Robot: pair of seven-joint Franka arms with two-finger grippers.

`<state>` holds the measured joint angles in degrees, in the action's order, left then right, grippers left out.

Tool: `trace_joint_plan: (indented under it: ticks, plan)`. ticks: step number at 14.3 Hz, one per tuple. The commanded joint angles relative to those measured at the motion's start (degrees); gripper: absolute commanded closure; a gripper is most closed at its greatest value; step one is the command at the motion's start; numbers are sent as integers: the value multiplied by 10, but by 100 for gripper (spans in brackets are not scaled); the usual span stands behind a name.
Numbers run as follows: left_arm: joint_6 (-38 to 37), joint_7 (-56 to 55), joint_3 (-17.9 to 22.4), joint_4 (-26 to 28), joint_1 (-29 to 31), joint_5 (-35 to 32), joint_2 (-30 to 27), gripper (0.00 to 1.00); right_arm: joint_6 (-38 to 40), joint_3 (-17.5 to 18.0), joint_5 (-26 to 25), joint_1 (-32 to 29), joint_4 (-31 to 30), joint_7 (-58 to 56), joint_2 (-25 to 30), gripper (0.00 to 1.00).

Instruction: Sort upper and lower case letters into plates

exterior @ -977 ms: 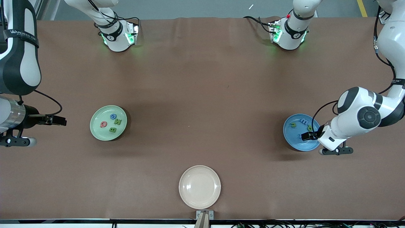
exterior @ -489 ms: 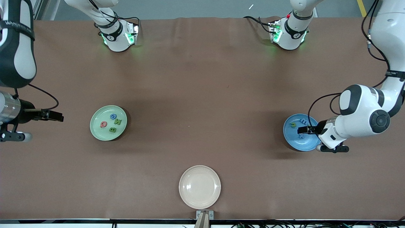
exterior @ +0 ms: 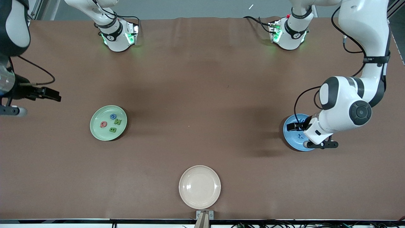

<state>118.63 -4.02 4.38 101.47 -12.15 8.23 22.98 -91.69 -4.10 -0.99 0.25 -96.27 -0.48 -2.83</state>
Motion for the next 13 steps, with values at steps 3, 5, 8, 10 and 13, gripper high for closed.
trace_joint_plan:
  ticks: [3,5,8,10,13]
  plan:
    - [-45,11,9,21,21,7,-95,0,-23,8,0,-8,-64,-6,73,0]
    - [-69,10,8,20,27,7,-136,0,-19,8,1,-8,-64,-5,83,0]
    - [-92,5,9,19,32,7,-187,0,-17,3,7,-9,-79,-5,100,0]
    - [-107,3,10,18,32,6,-216,0,-17,-4,20,-9,-85,-7,109,0]
    - [-139,9,13,17,34,-31,-255,0,-17,-4,19,-8,-84,-13,118,0]
